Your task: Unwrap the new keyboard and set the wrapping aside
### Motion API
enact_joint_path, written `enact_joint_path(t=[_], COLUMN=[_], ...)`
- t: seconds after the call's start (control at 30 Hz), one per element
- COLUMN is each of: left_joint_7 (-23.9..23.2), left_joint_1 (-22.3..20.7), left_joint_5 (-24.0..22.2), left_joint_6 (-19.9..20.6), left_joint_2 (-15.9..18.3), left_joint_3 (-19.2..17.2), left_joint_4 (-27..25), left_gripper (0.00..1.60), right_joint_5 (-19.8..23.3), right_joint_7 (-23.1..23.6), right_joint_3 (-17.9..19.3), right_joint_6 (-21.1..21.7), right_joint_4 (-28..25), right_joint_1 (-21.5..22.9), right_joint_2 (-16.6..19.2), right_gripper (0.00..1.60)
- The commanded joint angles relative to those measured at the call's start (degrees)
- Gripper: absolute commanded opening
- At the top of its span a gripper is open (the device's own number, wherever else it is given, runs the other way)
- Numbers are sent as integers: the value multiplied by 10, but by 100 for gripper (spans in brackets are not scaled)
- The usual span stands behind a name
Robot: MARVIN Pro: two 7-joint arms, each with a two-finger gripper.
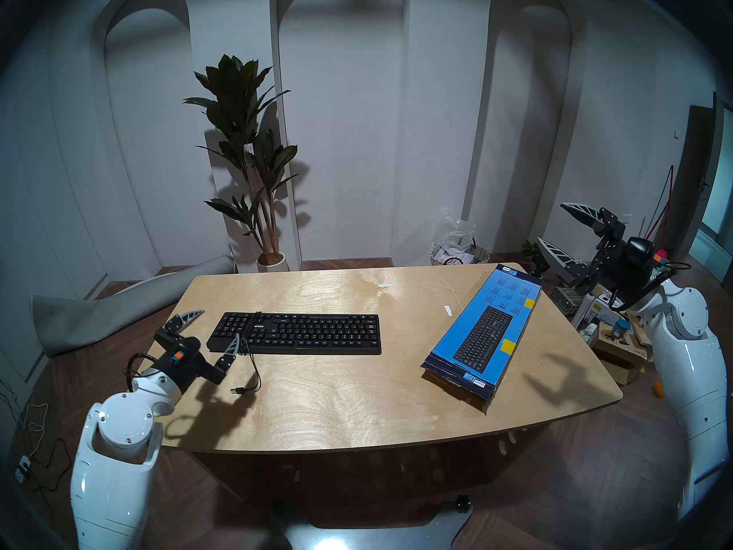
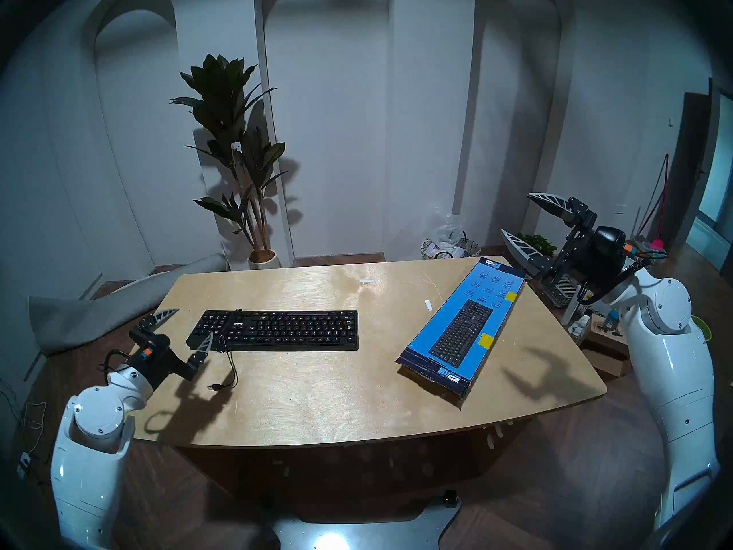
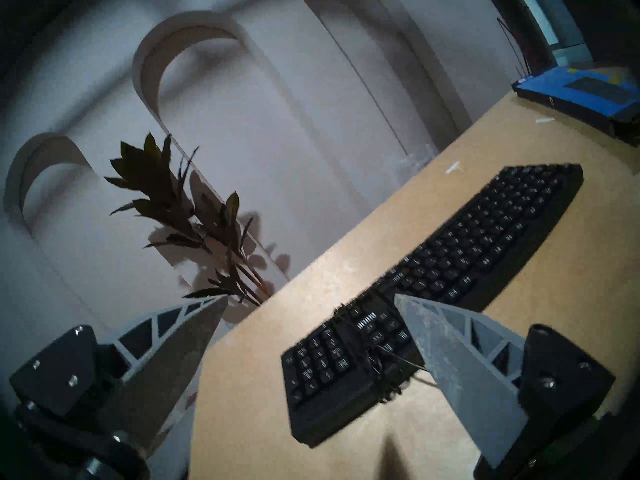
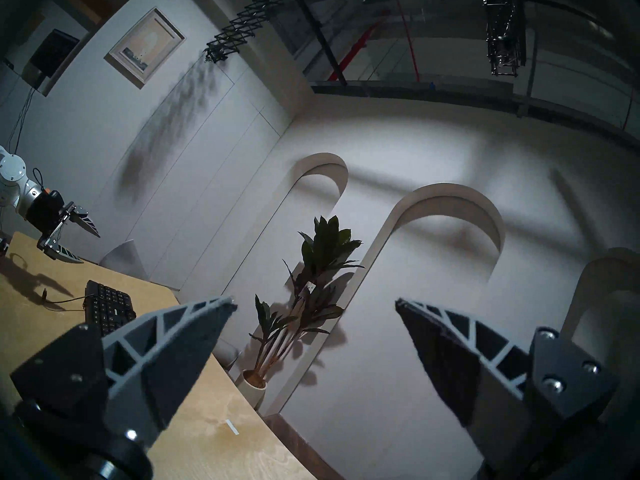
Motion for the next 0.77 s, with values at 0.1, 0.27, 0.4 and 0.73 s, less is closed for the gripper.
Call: enact_joint_path(t=[0.1,0.27,0.4,0.73], left_joint_7=[35,67,90,154], left_joint_1=[-46,-70,-85,-125], left_joint_5=[-89,-106,-118,-135], left_joint_6=[14,30,44,62], left_joint_2=[-64,-91,-113,-160], left_joint_3=[3,30,47,73], left_joint_4=[-48,-26,-5,35], left_gripper=[160,160,160,160], right_joint_5=[-23,-44,-58,-106], right_joint_7=[-92,-128,-158,-242], right_joint_3=[-46,-91,-121,-187], right_joint_6=[4,12,20,59], right_joint_4=[-33,-60,-75,-100], right_joint_1=[20,26,33,32], right_joint_2=[-67,-94,-115,-162], right_gripper=[160,160,160,160])
